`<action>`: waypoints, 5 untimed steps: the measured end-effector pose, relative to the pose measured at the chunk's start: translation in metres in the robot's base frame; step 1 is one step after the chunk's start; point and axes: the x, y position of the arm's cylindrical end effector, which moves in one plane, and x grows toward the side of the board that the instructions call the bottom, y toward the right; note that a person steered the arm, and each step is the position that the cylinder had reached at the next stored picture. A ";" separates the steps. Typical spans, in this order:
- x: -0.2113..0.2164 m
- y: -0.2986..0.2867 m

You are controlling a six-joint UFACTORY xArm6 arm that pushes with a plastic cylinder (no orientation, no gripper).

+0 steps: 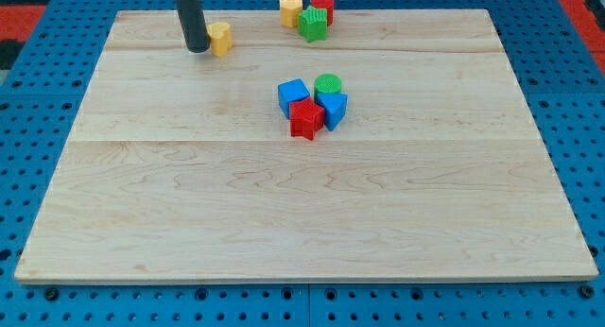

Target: Move the yellow heart closer to the yellow hexagon

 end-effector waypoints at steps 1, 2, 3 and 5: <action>-0.011 0.011; -0.013 0.028; -0.017 0.039; -0.023 0.065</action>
